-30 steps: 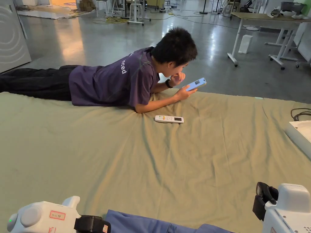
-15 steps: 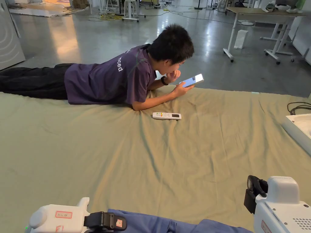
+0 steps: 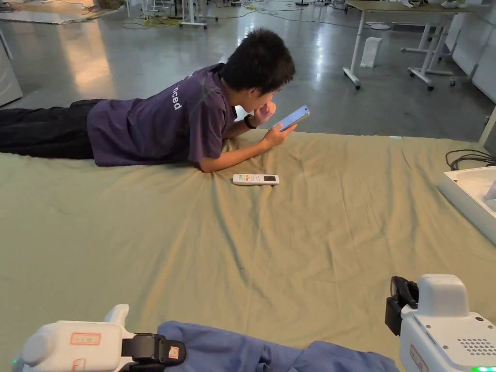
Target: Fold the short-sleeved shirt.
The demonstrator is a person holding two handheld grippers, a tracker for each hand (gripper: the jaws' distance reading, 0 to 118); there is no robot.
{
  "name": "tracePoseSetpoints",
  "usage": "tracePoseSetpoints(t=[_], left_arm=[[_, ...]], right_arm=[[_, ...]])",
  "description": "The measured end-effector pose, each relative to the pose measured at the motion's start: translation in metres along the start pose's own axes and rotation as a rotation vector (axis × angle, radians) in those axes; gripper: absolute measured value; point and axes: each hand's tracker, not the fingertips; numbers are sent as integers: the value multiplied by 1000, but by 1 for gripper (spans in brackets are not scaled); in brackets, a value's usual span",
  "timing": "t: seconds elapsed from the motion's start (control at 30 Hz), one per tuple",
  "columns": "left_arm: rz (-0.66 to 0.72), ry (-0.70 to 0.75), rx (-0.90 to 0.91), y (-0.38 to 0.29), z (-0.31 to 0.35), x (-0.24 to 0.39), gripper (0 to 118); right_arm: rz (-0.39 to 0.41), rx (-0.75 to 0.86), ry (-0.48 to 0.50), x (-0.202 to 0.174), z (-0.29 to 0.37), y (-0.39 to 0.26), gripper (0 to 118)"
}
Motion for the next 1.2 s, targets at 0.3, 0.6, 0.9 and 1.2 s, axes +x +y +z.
tracePoseSetpoints(t=[0.3, 0.6, 0.9, 1.2], left_arm=[[-89, 326, 77, 29, 78, 33, 12], [-179, 517, 40, 22, 66, 99, 12], [-208, 491, -10, 4, 29, 152, 12], [-206, 449, -102, -12, -44, 180, 12]], right_arm=[[8, 0, 12, -1, -3, 2, 0], [-41, -24, 54, -4, -8, -2, 0], [-64, -49, 71, 3, -9, -8, 0], [-61, -50, 68, 7, -9, -13, 0]])
